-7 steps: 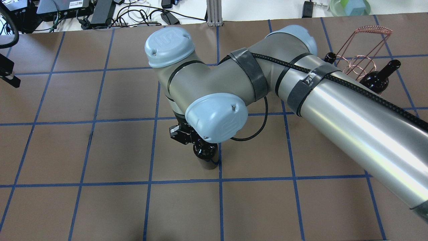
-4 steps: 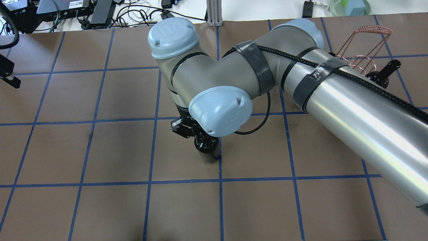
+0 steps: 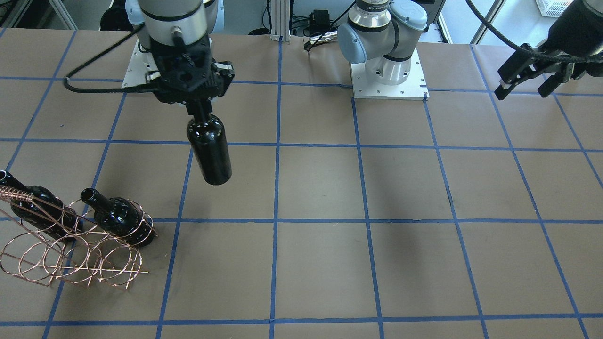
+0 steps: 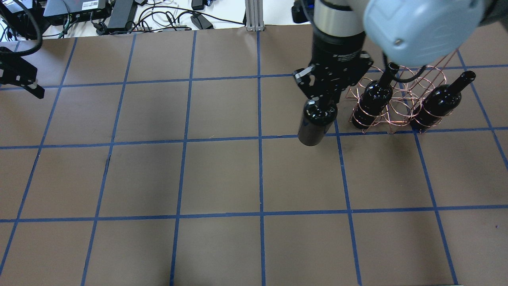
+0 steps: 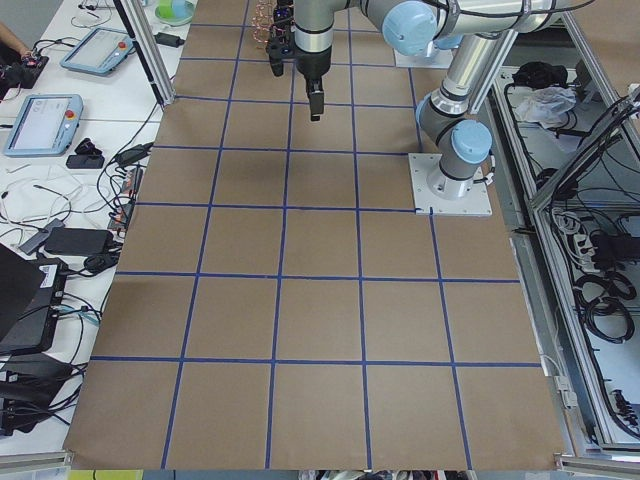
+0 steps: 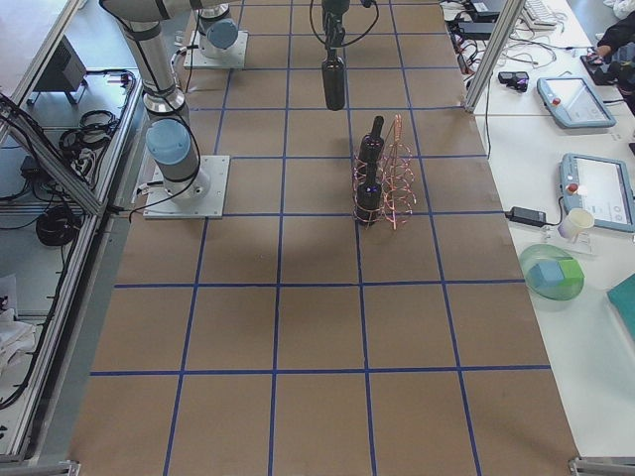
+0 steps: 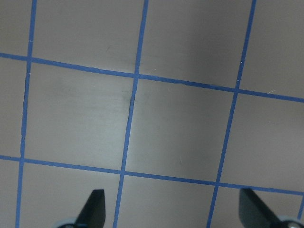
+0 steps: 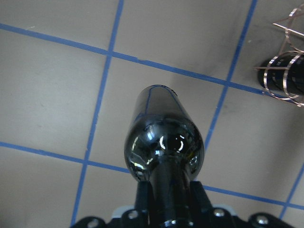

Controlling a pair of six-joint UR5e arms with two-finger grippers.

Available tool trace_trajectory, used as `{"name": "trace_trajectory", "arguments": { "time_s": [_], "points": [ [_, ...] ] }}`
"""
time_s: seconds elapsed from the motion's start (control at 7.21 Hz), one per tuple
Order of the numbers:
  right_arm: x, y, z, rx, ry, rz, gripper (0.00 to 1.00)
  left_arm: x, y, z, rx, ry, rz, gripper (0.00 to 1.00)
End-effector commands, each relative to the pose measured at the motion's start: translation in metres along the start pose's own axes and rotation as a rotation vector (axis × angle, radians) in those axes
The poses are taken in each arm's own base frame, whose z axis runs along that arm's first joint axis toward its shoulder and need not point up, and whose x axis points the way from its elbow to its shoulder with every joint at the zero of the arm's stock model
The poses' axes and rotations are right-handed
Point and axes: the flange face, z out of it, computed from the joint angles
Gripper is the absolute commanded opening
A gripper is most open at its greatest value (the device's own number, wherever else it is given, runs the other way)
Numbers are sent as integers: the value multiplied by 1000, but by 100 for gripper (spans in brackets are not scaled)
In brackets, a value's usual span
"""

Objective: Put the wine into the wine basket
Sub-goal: 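Lift the bottle and carry it to the copper wine rack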

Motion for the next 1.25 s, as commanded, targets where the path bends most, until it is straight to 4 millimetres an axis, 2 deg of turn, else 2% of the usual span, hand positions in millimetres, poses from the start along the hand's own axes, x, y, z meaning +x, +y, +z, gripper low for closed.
{"name": "trace_trajectory", "arguments": {
  "time_s": [0.0,0.14,0.28,0.42,0.55,0.83,0.97,1.11],
  "points": [
    [71,29,-22,-39,36,-13,0,98,15,2,18,-4,-46,100],
    [109,30,-29,-39,62,-41,0,143,20,5,64,-27,-57,100],
    [158,34,-39,-30,80,-51,0,181,27,13,70,-46,-42,100],
    [206,35,-45,-23,83,-96,0,199,26,19,89,-40,-11,100],
    [235,23,-40,-24,83,-121,0,201,23,22,86,-46,15,100],
    [248,2,-34,-1,110,-140,0,198,21,23,87,-50,75,100],
    [251,-6,-25,-3,97,-141,0,194,17,20,101,-53,165,100],
    [252,-11,-19,-8,88,-142,0,186,11,15,111,-53,166,100]
  ]
}}
